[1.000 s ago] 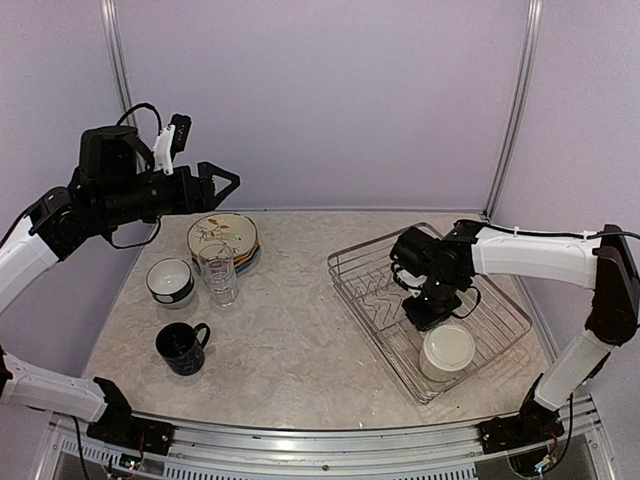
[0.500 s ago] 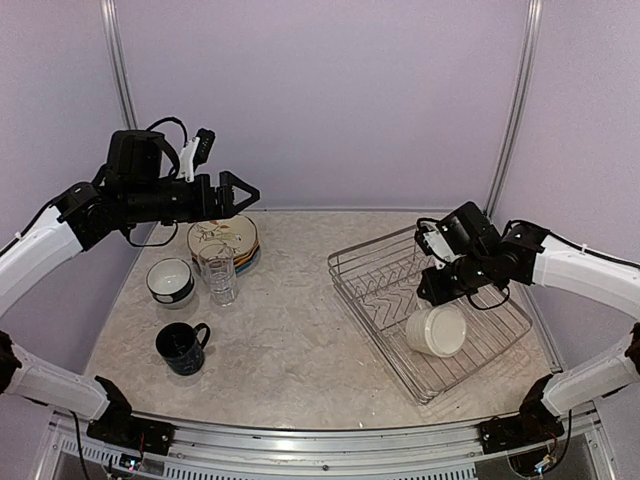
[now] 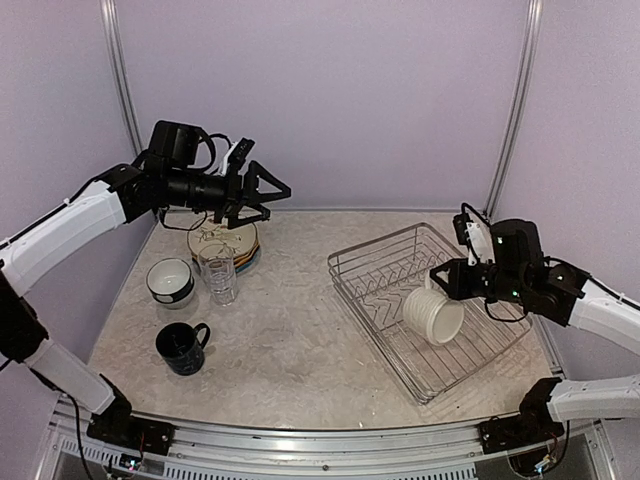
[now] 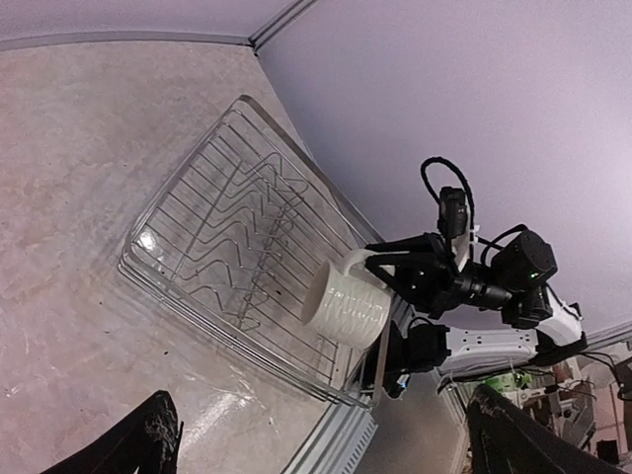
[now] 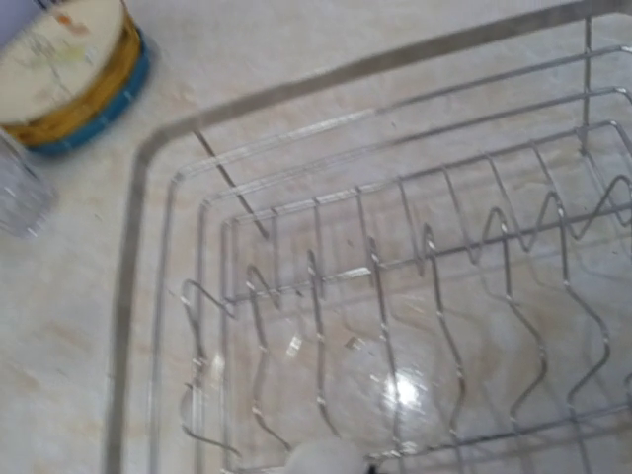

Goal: Unload the mixed dishes from the dish rack
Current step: Grab the cup from the dish rack, then pass from the right arm to the left

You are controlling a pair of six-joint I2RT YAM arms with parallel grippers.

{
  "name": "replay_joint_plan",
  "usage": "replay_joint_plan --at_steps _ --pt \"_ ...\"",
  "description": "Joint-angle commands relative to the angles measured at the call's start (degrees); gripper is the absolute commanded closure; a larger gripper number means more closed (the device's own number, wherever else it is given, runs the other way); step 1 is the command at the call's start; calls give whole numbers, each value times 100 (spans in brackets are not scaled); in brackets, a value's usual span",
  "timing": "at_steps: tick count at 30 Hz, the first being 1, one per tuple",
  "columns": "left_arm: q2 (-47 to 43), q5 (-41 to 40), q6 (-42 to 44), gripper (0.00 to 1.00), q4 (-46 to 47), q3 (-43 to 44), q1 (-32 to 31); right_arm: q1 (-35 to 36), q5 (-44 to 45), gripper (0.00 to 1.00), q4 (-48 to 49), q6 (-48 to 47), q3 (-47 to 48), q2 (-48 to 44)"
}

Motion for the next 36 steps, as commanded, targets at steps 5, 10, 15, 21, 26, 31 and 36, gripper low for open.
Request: replay_joint_plan --at_steps 5,10,15,21,26,31,36 --pt "1237 1516 -1446 1 1062 538 -614 -90 -806 100 1695 535 -60 -871" --pt "1891 1610 -1474 7 1428 1100 -1171 -83 -1737 100 2056 678 101 -925" --pt "2457 1833 -1772 21 2007 1495 -1501 -83 -2418 100 2750 1000 219 -841" --pt "2962 2494 -3084 31 3875 1318 -1709 -84 -2203 100 2772 1051 356 -885" --pt "3034 2568 -2861 28 3747 1364 -1869 -84 -2238 100 2890 1149 389 -896" --pt "3133 3008 -2836 43 4061 1475 -2070 -84 -2303 100 2821 1140 546 -776" --pt "3050 3132 -2860 48 4484 1194 -2175 -84 -2266 100 2759 1138 640 -755"
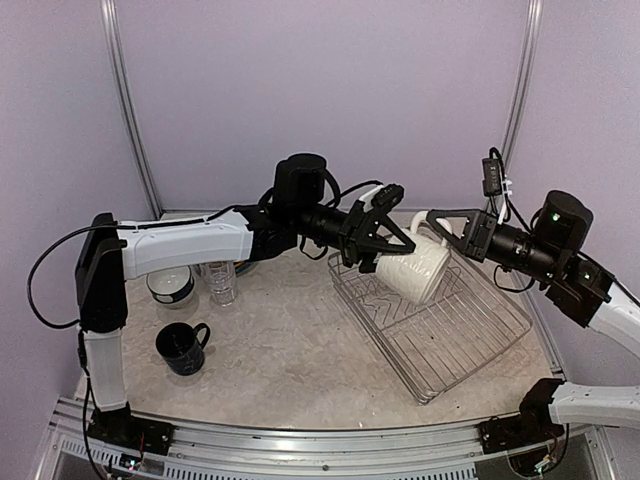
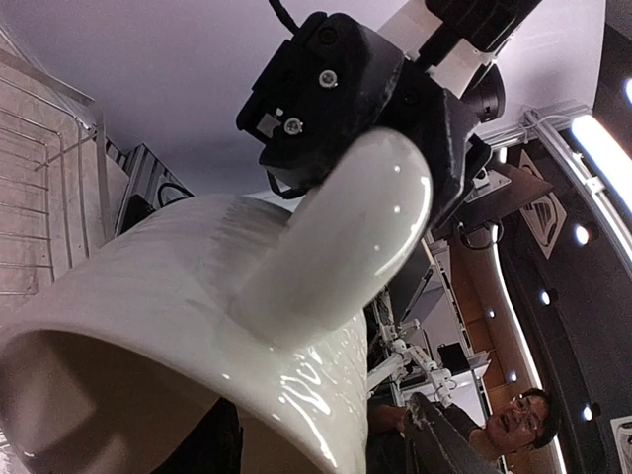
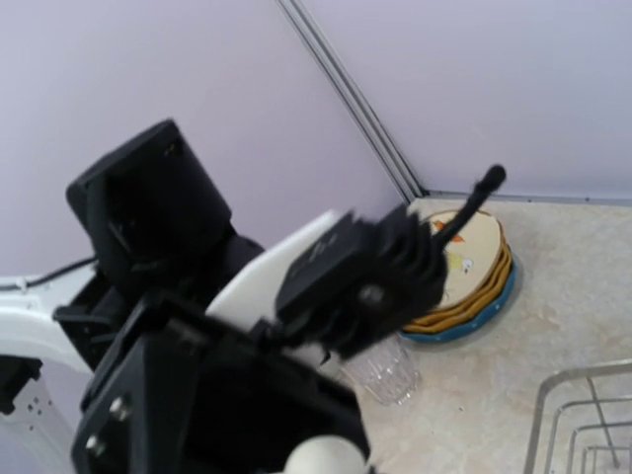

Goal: Unload the mixed dishes from the dish rack
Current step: Pass from the right arm to the left, then place the cup at the center of the board.

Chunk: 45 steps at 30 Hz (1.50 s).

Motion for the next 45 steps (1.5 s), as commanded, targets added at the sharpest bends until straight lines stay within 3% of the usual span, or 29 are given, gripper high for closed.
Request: replay_joint_plan --at_steps 1,3,13,20,21,22,26,28,33,38,45 --pt "-8 282 -45 49 602 -193 -94 -45 -76 100 568 140 360 -27" --pt "22 306 -195 54 791 -201 -95 -46 -137 100 606 161 378 15" --pt "132 279 -786 98 1284 -303 -35 -44 -343 100 713 94 303 92" --pt "-436 -338 237 100 -92 -464 -24 -47 -603 100 544 -198 512 273" --pt "-539 -511 432 100 -365 -512 -8 -48 -568 95 431 -283 588 320" --pt "-679 -714 650 100 -622 -565 9 -48 -516 83 283 -356 658 373" --pt "-1254 -1458 1295 100 -1617 -877 184 -47 -296 17 -368 -708 1019 695" --pt "-1523 -1786 1552 100 -2109 -958 273 -45 -228 1 -702 -837 1168 792" --pt "-1996 -3591 2226 100 -3965 -1034 199 -42 319 0 -1252 -1137 1344 787" --pt "-2341 -5800 2144 100 -5410 -1392 -61 -42 922 0 -1754 -1375 1460 693" --pt "-2298 -7256 1752 100 -6424 -1895 -141 -50 1446 0 -2154 -1409 1513 425"
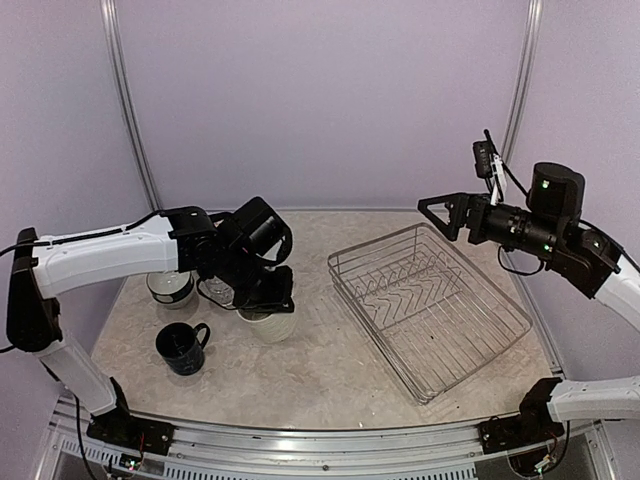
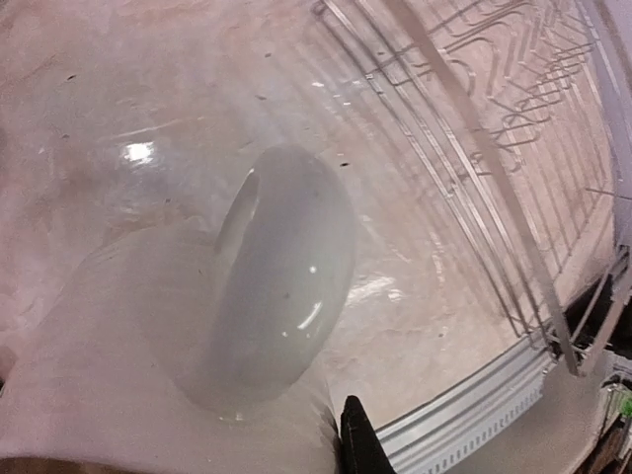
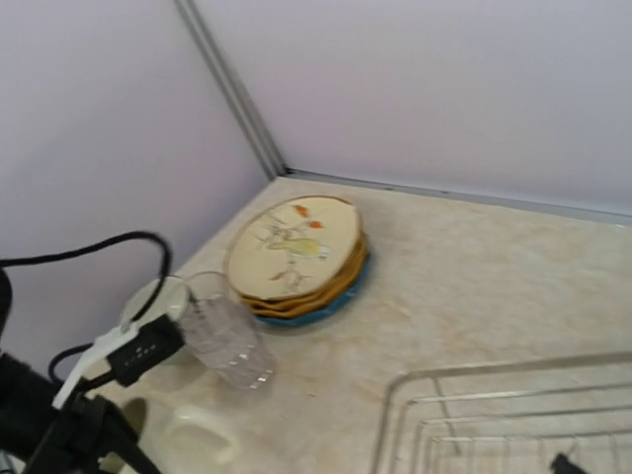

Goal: Unload the mixed dishes from the dish rack
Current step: Place the cup at the center of the board.

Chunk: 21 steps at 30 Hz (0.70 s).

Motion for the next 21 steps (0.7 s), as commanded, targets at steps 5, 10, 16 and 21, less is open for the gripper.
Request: replay_joint_plan --at_steps 5,10,16,21 --pt "342 -1671 -149 100 -790 -242 6 -29 763 0 -679 -110 202 -510" --pt "697 -1644 -125 96 -629 -282 14 -30 900 0 -771 -58 160 -669" --pt "969 -1688 -129 96 -565 -410 61 -25 988 0 -859 -37 100 -715" --pt "925 -1522 -203 96 -245 -803 110 -25 1067 0 -815 -51 -12 -822"
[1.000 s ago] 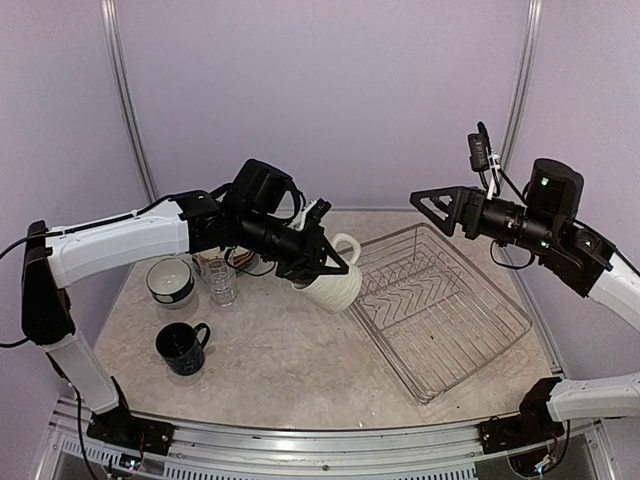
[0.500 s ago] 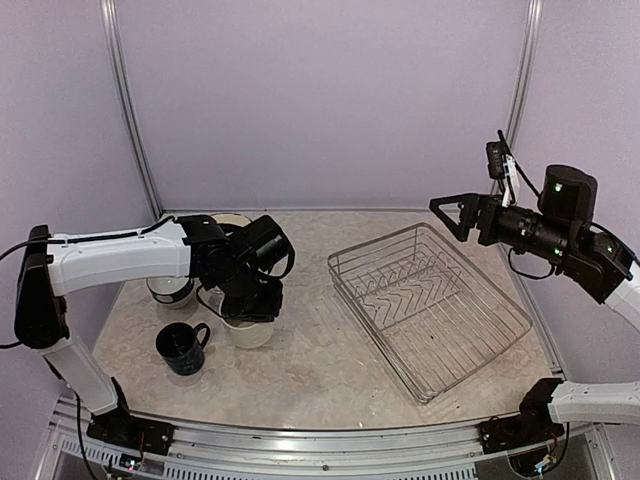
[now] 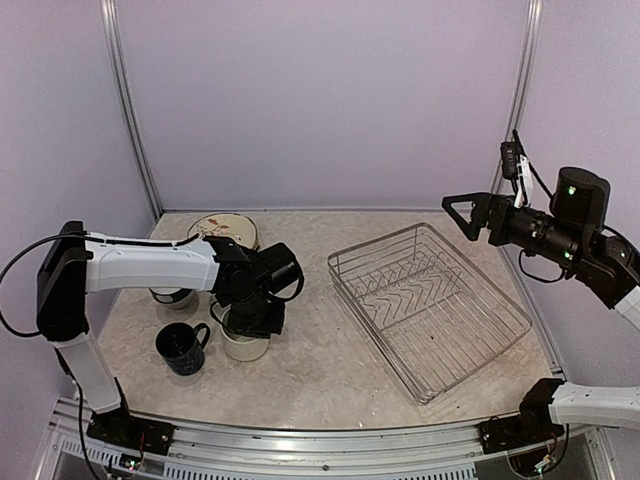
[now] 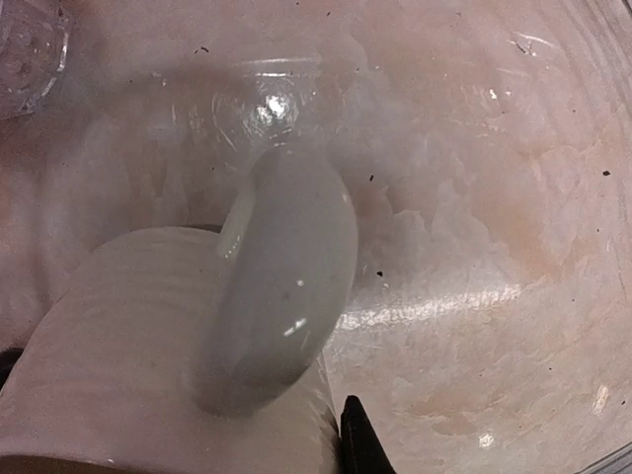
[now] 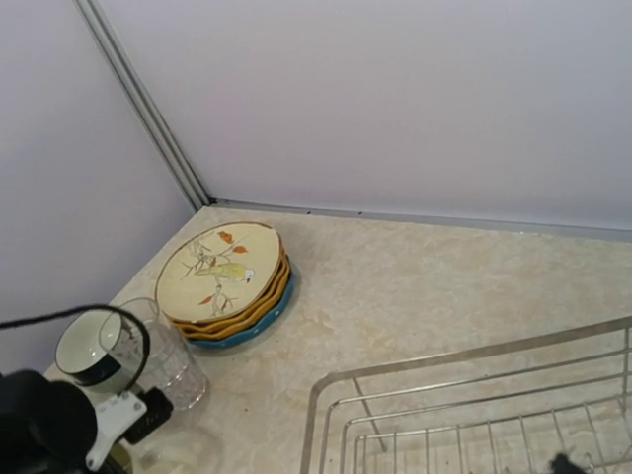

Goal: Unload the mixed dishes from the dish rack
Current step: Place the cup at the center of the board.

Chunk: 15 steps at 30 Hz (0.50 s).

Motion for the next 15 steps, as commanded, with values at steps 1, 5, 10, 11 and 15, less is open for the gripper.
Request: replay_joint_plan --at_steps 1,5,10,11,15 --pt "-42 -71 -72 96 295 -227 67 -27 152 0 -60 -20 -81 -167" --pt "64 -110 -75 90 209 -171 59 -31 326 0 -50 -124 23 -135" --pt "-175 -160 -50 63 119 -236 45 -30 268 0 -103 -173 77 -60" --pt "-245 -165 -16 58 94 -239 39 -26 297 0 -132 -172 74 -74" --pt "-758 -263 109 44 -124 -79 27 -31 445 0 -382 -220 161 -123"
